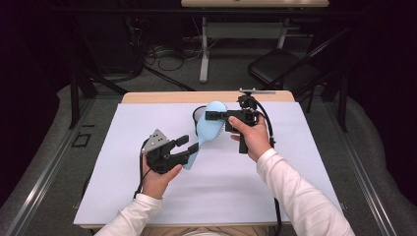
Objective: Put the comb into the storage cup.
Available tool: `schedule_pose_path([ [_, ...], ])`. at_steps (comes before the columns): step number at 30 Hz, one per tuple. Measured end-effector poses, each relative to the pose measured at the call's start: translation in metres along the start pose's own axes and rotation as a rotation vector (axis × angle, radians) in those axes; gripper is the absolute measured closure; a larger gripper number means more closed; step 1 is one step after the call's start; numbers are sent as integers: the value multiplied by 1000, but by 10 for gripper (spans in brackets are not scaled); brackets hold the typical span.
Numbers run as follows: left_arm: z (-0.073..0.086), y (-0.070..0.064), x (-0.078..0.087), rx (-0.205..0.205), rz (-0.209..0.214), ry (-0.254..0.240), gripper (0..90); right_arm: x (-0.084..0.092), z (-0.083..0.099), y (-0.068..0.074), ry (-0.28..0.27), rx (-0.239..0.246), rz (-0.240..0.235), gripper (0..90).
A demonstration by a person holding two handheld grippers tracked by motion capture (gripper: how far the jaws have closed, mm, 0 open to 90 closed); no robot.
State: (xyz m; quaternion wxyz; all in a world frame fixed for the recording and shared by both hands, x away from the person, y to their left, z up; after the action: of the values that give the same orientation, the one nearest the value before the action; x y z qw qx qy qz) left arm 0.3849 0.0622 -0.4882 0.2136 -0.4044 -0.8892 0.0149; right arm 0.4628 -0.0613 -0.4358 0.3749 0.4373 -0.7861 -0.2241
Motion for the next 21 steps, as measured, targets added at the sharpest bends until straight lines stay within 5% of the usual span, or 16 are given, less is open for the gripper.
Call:
schedule_pose_path([
  [10,-2,11,0,15,-50,-6,426,2,-9,0,-20,10,23,493],
  [21,-5,16,0,-36,-72,-30,380,9,-22,1,-45,49,77,493],
])
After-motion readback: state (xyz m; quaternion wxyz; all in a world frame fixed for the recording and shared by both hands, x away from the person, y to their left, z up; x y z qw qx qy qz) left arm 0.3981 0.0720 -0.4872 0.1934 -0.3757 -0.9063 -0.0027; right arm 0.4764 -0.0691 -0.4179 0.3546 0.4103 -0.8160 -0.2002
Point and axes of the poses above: each handheld gripper's, and its own axes: x roughly backward along the jaws, z roughly out of its underside, y roughly to its left, the point moved 9 cm from there along -x, roughly forward along the jaws, and after that the axes turned 5 degrees about y, right-handed, at the moved point
